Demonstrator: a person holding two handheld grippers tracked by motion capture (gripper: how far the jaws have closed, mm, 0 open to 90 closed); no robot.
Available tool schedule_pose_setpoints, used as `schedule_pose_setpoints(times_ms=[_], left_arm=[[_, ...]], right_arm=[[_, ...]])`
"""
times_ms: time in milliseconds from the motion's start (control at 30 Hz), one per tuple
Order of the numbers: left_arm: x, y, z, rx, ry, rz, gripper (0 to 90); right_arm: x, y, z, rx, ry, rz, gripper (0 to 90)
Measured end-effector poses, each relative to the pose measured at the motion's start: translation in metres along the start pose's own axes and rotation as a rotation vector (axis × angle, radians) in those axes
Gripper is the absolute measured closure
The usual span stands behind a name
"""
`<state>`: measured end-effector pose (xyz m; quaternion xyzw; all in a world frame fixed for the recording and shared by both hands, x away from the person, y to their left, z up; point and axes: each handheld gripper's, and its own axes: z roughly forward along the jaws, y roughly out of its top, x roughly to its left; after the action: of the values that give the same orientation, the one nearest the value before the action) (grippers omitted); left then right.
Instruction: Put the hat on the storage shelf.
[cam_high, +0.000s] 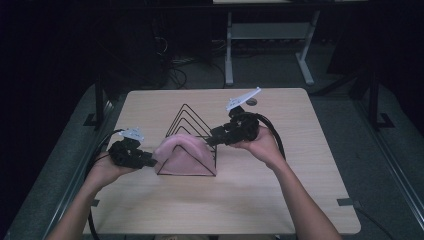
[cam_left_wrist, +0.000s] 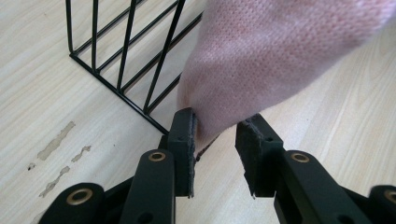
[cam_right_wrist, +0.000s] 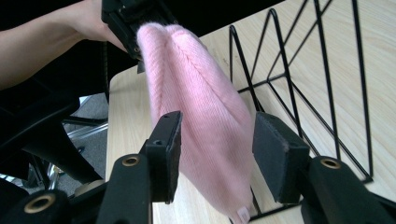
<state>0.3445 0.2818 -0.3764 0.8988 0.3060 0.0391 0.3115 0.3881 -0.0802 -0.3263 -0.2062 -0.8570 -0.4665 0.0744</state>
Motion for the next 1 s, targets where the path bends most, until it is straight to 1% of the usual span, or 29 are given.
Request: schedule_pose_setpoints(times_ms=[33, 67, 133, 200, 233, 267, 300, 333, 367, 433, 467, 500, 567, 633, 700, 733, 767, 800, 833, 933, 967, 1000], left_arm=[[0.000, 0.000, -0.001, 0.004, 0.001, 0.005, 66.3], [0.000, 0.000, -0.001, 0.004, 0.001, 0.005, 66.0], [-0.001, 0.000, -0.003, 0.009, 0.003, 0.009, 65.4], [-0.001, 0.000, -0.003, 0.003, 0.003, 0.002, 65.0], [-0.001, 0.000, -0.004, 0.002, 0.005, 0.002, 64.8], [-0.001, 0.000, -0.004, 0.002, 0.005, 0.002, 64.6], [-0.001, 0.000, -0.005, 0.004, 0.006, 0.008, 64.3], [-0.001, 0.000, -0.005, 0.004, 0.006, 0.008, 64.0], [-0.002, 0.001, -0.005, 0.001, 0.006, 0.008, 63.6], [-0.002, 0.001, -0.007, 0.000, 0.001, 0.012, 63.6], [-0.002, 0.001, -0.008, -0.014, -0.005, 0.000, 63.7], [-0.001, 0.002, -0.009, -0.009, -0.007, 0.010, 63.6], [-0.001, 0.002, -0.010, -0.019, -0.012, -0.007, 63.2], [-0.001, 0.003, -0.011, -0.020, -0.011, -0.001, 63.0], [-0.002, 0.003, -0.012, -0.024, -0.015, -0.008, 62.1], [-0.002, 0.003, -0.012, -0.024, -0.015, -0.008, 62.0], [-0.002, 0.003, -0.014, -0.020, -0.009, 0.001, 61.8], [-0.002, 0.003, -0.014, -0.020, -0.009, 0.001, 61.5], [-0.002, 0.002, -0.015, -0.022, -0.013, -0.006, 61.1], [-0.002, 0.001, -0.016, -0.032, -0.011, -0.011, 60.4], [-0.002, 0.000, -0.017, -0.039, -0.017, -0.016, 60.3], [-0.001, -0.001, -0.017, -0.033, -0.017, -0.006, 60.1]], right_arm=[[-0.002, -0.004, -0.004, 0.006, -0.012, 0.008, 49.9], [-0.002, -0.004, -0.004, 0.006, -0.012, 0.008, 49.9], [-0.005, -0.009, -0.010, 0.003, -0.030, 0.007, 49.1], [-0.005, -0.010, -0.012, 0.003, -0.035, 0.013, 48.7], [-0.007, -0.014, -0.017, 0.004, -0.052, 0.019, 47.7], [-0.007, -0.014, -0.017, 0.004, -0.052, 0.019, 47.7], [-0.008, -0.018, -0.021, 0.003, -0.062, 0.036, 46.8], [-0.008, -0.018, -0.021, 0.003, -0.062, 0.036, 46.8], [-0.010, -0.021, -0.024, 0.005, -0.075, 0.044, 45.8], [-0.011, -0.023, -0.026, 0.002, -0.083, 0.047, 44.9], [-0.011, -0.025, -0.028, 0.002, -0.088, 0.052, 43.7], [-0.012, -0.026, -0.029, 0.003, -0.093, 0.056, 42.6], [-0.014, -0.030, -0.031, 0.009, -0.111, 0.066, 41.7], [-0.015, -0.032, -0.033, 0.010, -0.114, 0.070, 41.4], [-0.017, -0.038, -0.038, 0.009, -0.123, 0.086, 39.7], [-0.017, -0.038, -0.038, 0.009, -0.123, 0.086, 39.7], [-0.019, -0.042, -0.041, 0.003, -0.128, 0.089, 39.5], [-0.019, -0.042, -0.041, 0.003, -0.128, 0.089, 39.5], [-0.021, -0.047, -0.045, -0.001, -0.134, 0.101, 39.0], [-0.023, -0.053, -0.051, -0.007, -0.143, 0.117, 38.3], [-0.023, -0.055, -0.052, -0.006, -0.146, 0.118, 38.2], [-0.024, -0.057, -0.054, -0.004, -0.149, 0.120, 38.1]])
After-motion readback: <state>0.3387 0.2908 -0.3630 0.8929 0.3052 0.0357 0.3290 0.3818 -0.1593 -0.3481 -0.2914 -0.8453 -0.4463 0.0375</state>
